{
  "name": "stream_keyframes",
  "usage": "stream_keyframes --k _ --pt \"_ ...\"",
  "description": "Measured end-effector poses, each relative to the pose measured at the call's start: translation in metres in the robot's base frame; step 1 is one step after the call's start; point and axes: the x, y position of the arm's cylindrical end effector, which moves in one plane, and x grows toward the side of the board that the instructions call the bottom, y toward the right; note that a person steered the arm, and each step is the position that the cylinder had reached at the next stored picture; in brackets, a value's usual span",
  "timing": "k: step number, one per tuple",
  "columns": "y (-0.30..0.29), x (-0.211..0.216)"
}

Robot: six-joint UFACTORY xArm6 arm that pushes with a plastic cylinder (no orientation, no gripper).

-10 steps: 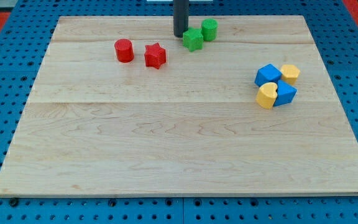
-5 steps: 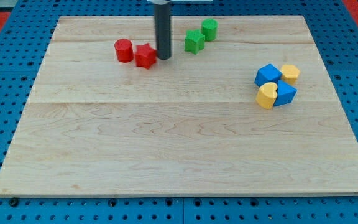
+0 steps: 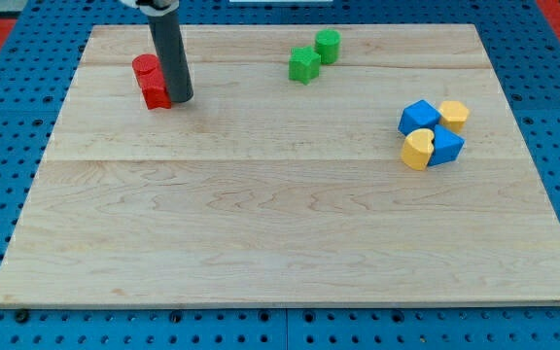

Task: Push the red star along with red circle towards top left

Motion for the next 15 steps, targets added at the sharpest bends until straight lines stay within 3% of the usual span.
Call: stream_keyframes --k 1,3,8,12,15 --pt "-0.005 0.025" --pt "-0.008 0.022" --pt "-0.061 -0.016" --pt "-0.038 -0.015" --pt "-0.039 -0.050"
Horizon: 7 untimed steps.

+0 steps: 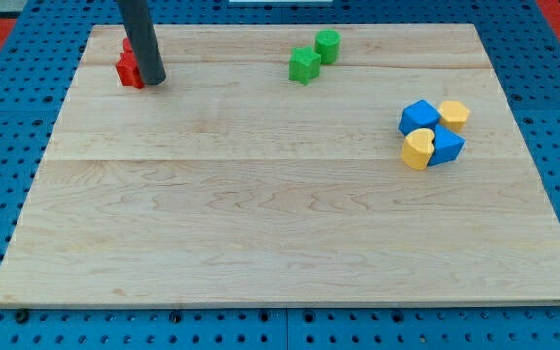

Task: Push the red star along with red circle towards top left

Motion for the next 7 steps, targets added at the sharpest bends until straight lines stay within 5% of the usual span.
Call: stream_keyframes --k 7 --pt "-0.027 0.013"
